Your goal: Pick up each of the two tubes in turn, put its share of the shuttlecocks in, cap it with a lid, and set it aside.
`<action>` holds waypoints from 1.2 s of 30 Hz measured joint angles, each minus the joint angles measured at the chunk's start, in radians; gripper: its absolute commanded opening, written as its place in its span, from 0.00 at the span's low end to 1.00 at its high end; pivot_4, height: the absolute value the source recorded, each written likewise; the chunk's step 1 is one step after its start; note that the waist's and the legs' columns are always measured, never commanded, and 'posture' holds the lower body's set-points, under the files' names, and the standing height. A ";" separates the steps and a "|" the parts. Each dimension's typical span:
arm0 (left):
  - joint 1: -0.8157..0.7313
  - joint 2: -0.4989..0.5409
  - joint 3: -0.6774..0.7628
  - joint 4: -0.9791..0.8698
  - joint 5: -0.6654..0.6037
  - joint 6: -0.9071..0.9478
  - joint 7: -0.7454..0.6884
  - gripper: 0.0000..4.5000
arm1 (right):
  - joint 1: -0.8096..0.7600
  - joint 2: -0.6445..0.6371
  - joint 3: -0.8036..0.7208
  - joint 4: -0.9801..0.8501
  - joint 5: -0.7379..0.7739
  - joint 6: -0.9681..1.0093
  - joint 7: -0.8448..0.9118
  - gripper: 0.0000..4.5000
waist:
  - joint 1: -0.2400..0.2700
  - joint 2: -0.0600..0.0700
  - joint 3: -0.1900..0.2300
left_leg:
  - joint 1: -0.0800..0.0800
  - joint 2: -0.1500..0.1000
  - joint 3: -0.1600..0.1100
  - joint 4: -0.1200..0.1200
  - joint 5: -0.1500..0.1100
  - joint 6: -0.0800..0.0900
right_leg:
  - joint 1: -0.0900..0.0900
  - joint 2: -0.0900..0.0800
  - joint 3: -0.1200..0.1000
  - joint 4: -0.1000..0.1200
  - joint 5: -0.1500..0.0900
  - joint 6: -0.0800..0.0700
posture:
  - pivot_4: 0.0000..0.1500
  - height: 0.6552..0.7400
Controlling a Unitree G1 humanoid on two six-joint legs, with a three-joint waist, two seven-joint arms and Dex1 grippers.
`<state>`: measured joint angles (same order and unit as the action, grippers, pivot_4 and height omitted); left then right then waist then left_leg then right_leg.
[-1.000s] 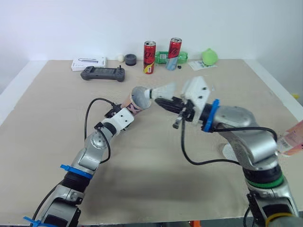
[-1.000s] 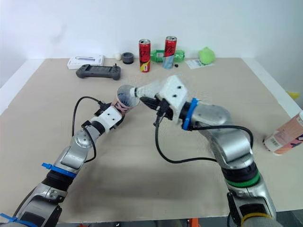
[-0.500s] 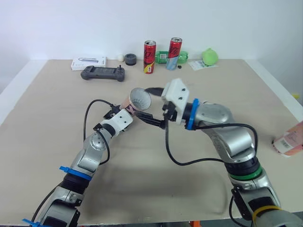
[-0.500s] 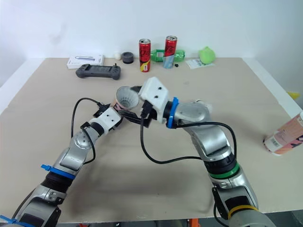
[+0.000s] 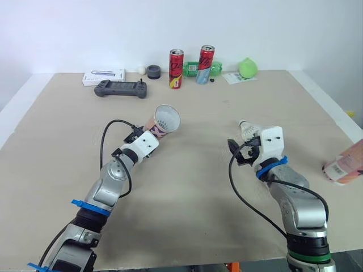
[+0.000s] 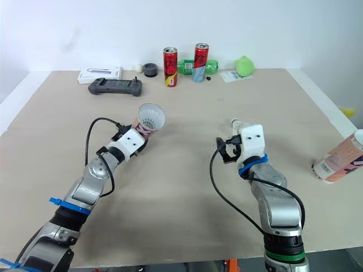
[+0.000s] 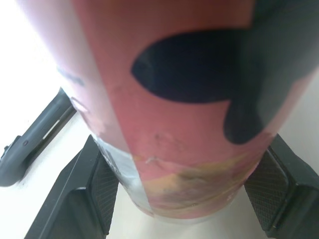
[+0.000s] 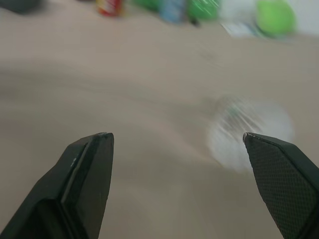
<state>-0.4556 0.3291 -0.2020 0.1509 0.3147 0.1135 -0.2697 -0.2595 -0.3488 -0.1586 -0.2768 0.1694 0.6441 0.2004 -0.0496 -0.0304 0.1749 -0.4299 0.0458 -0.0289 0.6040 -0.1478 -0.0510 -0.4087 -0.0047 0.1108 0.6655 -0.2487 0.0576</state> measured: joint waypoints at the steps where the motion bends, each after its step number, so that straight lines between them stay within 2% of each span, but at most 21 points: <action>1: -0.002 0.000 0.000 0.002 0.000 0.000 -0.001 0.67 | -0.014 0.001 0.000 0.030 -0.002 0.000 -0.007 0.99 | 0.000 0.000 0.000 | 0.000 0.000 0.000 0.000 0.000 0.000 | 0.000 0.000 0.000 0.000 0.000 0.000 | 1.00 1.00; 8: -0.008 0.003 0.001 0.008 0.000 -0.001 -0.002 0.67 | -0.171 0.025 0.001 0.312 -0.015 -0.105 -0.024 0.99 | 0.001 0.000 0.000 | -0.001 0.000 0.000 0.000 0.001 0.001 | 0.000 0.000 0.001 -0.001 0.000 0.001 | 1.00 1.00; 9: -0.008 0.007 0.003 0.007 0.000 0.000 -0.002 0.67 | -0.237 0.027 0.001 0.436 -0.022 -0.153 -0.023 0.99 | 0.001 0.001 0.000 | -0.001 -0.001 0.000 0.000 0.001 0.000 | 0.000 -0.001 0.001 -0.001 0.000 0.002 | 1.00 1.00; 10: -0.007 0.007 0.003 0.006 0.000 0.000 -0.002 0.67 | -0.260 0.027 0.001 0.478 -0.025 -0.173 -0.024 0.91 | 0.001 0.001 0.000 | -0.001 -0.001 0.000 0.000 0.001 0.000 | 0.000 -0.001 0.001 -0.001 0.000 0.002 | 1.00 1.00; 11: -0.007 0.008 0.003 0.006 0.000 0.001 -0.002 0.67 | -0.275 0.027 0.001 0.504 -0.026 -0.184 -0.024 0.88 | 0.001 0.001 0.000 | -0.001 -0.001 0.001 0.000 0.001 0.000 | 0.000 -0.001 0.001 -0.001 0.000 0.002 | 1.00 1.00; 12: -0.006 0.008 0.003 0.004 0.000 0.001 -0.002 0.67 | -0.313 0.027 0.000 0.570 -0.029 -0.214 -0.026 0.81 | 0.000 0.001 0.000 | -0.001 -0.001 0.001 0.000 0.001 0.000 | 0.000 -0.001 0.001 -0.001 0.000 0.002 | 1.00 1.00; 16: -0.004 0.008 0.003 -0.006 0.000 0.002 -0.001 0.67 | -0.399 0.027 -0.005 0.725 -0.035 -0.301 -0.029 0.41 | 0.000 0.001 0.000 | -0.001 -0.001 0.000 -0.001 0.001 0.001 | 0.000 0.000 0.001 -0.001 0.001 0.002 | 1.00 1.00; 19: -0.003 0.008 0.003 -0.006 0.001 0.003 -0.001 0.67 | -0.408 0.027 -0.004 0.771 -0.036 -0.338 -0.027 0.07 | 0.000 0.001 0.000 | -0.002 -0.001 0.000 -0.001 0.001 0.000 | 0.000 -0.001 0.001 -0.001 0.000 0.002 | 1.00 1.00; 20: -0.002 0.008 0.003 -0.006 0.001 0.003 -0.001 0.67 | -0.408 0.027 -0.004 0.776 -0.037 -0.342 -0.026 0.03 | 0.000 0.001 0.000 | -0.002 -0.001 0.000 -0.001 0.001 0.001 | 0.000 -0.001 0.001 -0.001 0.000 0.002 | 1.00 1.00; 24: -0.001 0.008 0.003 -0.006 0.001 0.003 -0.001 0.67 | -0.407 0.023 -0.002 0.772 -0.037 -0.354 -0.006 0.03 | 0.000 0.001 0.000 | -0.001 -0.001 0.000 -0.001 0.001 0.000 | 0.000 0.000 0.001 -0.001 0.000 0.002 | 1.00 1.00; 26: -0.001 0.008 0.003 -0.008 0.001 0.004 -0.001 0.67 | -0.381 0.007 0.003 0.712 -0.024 -0.363 0.055 0.03 | 0.001 0.001 0.001 | -0.002 -0.001 0.000 -0.001 0.001 0.001 | 0.000 0.000 0.001 -0.001 0.000 0.002 | 1.00 1.00; 28: 0.000 0.009 0.004 -0.007 0.001 0.004 -0.001 0.67 | -0.356 -0.016 0.018 0.617 0.007 -0.379 0.147 0.03 | 0.000 0.001 0.001 | -0.002 -0.001 0.000 -0.001 0.001 0.000 | -0.001 0.000 0.001 -0.001 0.000 0.002 | 1.00 1.00; 29: 0.000 0.006 0.003 -0.011 0.000 0.003 -0.001 0.67 | -0.327 -0.070 0.063 0.413 0.084 -0.381 0.318 0.03 | -0.001 0.003 0.002 | -0.002 -0.001 0.000 -0.001 0.001 0.000 | -0.001 0.000 0.001 -0.001 0.000 0.003 | 1.00 1.00; 33: 0.000 0.007 0.003 -0.007 0.000 0.003 -0.001 0.67 | -0.347 -0.144 0.157 0.131 0.179 -0.286 0.492 0.03 | -0.001 0.004 0.002 | -0.002 0.000 -0.001 -0.001 0.001 0.000 | -0.001 0.001 0.000 -0.001 0.000 0.002 | 1.00 1.00; 36: -0.001 0.005 0.003 -0.004 0.000 0.003 -0.001 0.67 | -0.403 -0.178 0.219 0.028 0.186 -0.219 0.538 0.03 | 0.001 0.004 0.002 | -0.001 0.000 -0.001 0.000 0.001 0.000 | 0.000 0.000 0.000 -0.001 0.000 0.001 | 1.00 1.00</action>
<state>-0.4564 0.3343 -0.1989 0.1471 0.3151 0.1162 -0.2708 -0.6621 -0.5268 0.0600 -0.2486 0.3557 0.4253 0.7384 -0.0489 -0.0268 0.1771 -0.4311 0.0455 -0.0298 0.6038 -0.1470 -0.0506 -0.4087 -0.0043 0.1110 0.6649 -0.2484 0.0590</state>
